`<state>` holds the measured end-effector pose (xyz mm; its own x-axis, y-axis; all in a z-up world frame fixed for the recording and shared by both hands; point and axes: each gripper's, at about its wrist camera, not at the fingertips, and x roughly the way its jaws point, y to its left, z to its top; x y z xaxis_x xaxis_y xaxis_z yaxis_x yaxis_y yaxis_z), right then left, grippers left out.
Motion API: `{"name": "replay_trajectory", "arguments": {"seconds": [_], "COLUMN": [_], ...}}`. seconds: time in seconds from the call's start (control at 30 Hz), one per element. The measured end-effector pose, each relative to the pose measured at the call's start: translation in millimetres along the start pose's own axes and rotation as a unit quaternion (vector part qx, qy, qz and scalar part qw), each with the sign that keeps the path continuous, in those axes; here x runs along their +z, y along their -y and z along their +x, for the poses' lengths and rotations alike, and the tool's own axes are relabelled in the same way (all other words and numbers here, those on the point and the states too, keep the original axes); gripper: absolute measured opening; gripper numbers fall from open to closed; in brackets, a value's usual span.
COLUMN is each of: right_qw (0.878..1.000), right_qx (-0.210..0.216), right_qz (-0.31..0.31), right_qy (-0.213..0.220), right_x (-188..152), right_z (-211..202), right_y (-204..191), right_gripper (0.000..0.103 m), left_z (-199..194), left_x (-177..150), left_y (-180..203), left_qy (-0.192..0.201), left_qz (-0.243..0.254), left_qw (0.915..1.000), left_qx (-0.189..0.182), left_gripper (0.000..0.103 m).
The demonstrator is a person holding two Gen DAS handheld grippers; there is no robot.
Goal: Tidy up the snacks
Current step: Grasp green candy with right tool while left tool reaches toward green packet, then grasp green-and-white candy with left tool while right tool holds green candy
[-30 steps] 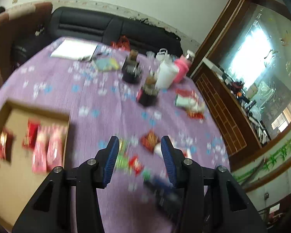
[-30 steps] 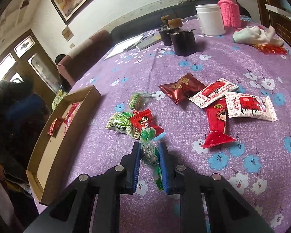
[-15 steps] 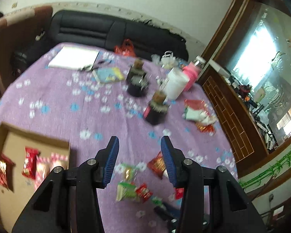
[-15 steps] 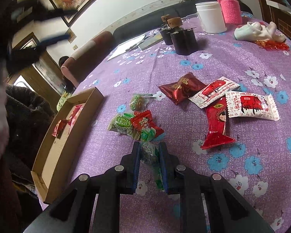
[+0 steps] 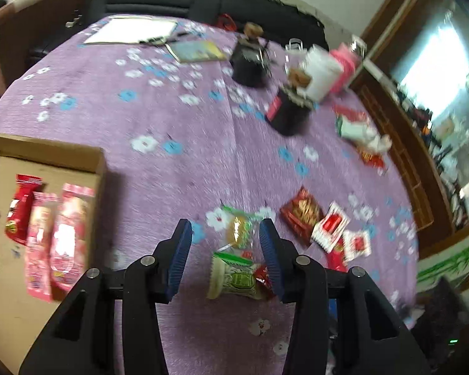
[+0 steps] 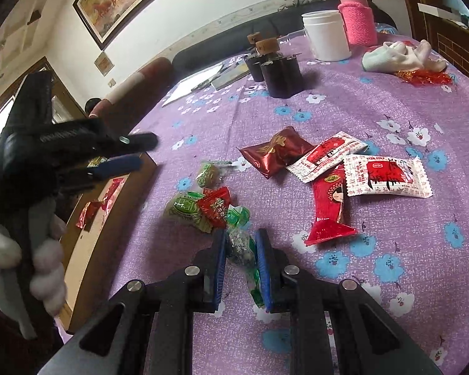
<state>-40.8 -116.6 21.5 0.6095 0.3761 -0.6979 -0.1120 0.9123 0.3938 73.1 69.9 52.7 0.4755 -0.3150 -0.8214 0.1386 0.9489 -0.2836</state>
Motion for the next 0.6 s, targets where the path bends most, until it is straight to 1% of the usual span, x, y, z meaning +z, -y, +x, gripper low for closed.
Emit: {"name": "replay_trajectory", "arguments": {"seconds": [0.1,0.17,0.2,0.27,0.3,0.43,0.53,0.6], "right_qw": [1.0,1.0,1.0,1.0,1.0,0.999,0.999,0.999], "right_qx": [-0.008,-0.011,-0.01,-0.01,-0.012,-0.018,-0.021,-0.022], "right_qz": [0.006,0.015,0.02,0.026,0.027,0.027,0.029,0.03], "right_qy": [0.007,0.009,0.009,0.01,0.009,0.01,0.011,0.01], "right_x": [1.1,1.9,2.2,2.4,2.2,1.9,1.8,1.4], "right_z": [-2.1,-2.9,-3.9,-4.2,-4.2,-4.7,-5.2,-5.1], "right_y": [3.0,7.2,9.7,12.1,13.2,12.7,13.1,13.5], "right_gripper": [0.02,0.02,0.02,0.02,0.02,0.02,0.02,0.02], "left_z": [16.5,23.0,25.0,23.4,21.4,7.5,-5.4,-17.4], "left_x": [-9.7,-15.9,-20.1,-28.9,-32.8,-53.7,-72.0,-81.9], "left_y": [7.3,8.5,8.8,8.9,8.3,3.9,2.7,1.4], "left_qy": [-0.01,-0.02,-0.025,-0.03,-0.032,-0.042,-0.05,-0.046], "left_qz": [0.021,0.027,0.031,0.041,0.044,0.045,0.045,0.042], "left_qw": [0.9994,0.9989,0.9986,0.9976,0.9973,0.997,0.9971,0.9979], "left_qx": [0.025,0.032,0.035,0.047,0.05,0.048,0.035,0.02], "left_gripper": [0.043,0.031,0.019,0.014,0.009,0.009,0.009,0.009]}}
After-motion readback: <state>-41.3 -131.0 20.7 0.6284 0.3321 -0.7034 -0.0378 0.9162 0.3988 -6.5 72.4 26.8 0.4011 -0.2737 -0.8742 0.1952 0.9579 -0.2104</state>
